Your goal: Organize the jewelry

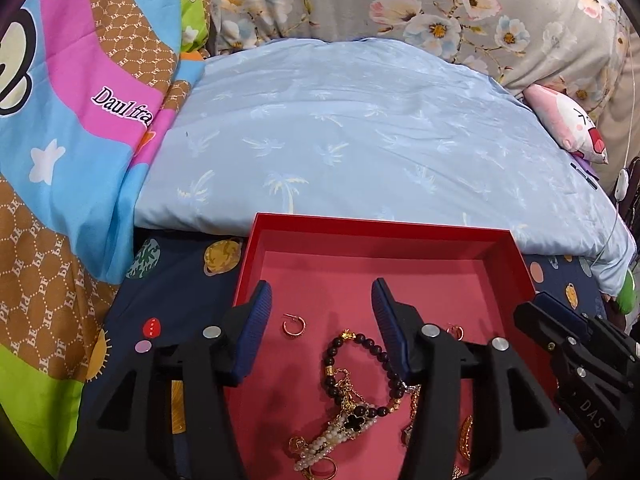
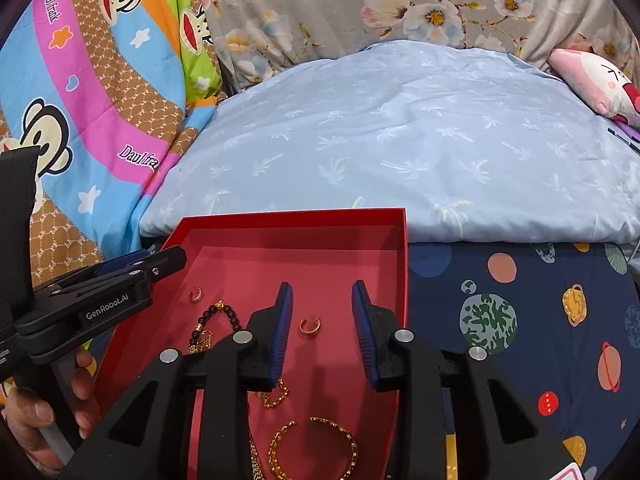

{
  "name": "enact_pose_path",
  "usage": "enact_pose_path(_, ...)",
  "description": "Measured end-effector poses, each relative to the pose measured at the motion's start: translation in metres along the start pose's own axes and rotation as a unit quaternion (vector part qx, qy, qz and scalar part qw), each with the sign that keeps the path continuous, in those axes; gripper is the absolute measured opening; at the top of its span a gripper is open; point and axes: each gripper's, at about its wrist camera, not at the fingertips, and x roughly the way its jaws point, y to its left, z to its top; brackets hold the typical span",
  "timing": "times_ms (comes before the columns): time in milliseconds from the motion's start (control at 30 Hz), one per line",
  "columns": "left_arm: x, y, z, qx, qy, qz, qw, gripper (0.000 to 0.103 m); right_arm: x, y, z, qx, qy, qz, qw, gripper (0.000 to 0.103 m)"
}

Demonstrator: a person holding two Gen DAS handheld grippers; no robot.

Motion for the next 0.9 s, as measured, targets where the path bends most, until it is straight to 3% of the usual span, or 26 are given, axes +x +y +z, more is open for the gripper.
enact_pose_path(767,-0.017,-0.018,-0.012,0.02,-0.005,0.001,0.9998,0.05,-0.013,0.009,-0.009,0.008,0.002,0.009,1.0,0.031)
enact_pose_path(900,-0.026,-0.022,-0.014,0.025,-0.008,0.003,0.9997,0.05,-0.021,0.013,-0.011,0.008,-0.002,0.009,1.0,0.035)
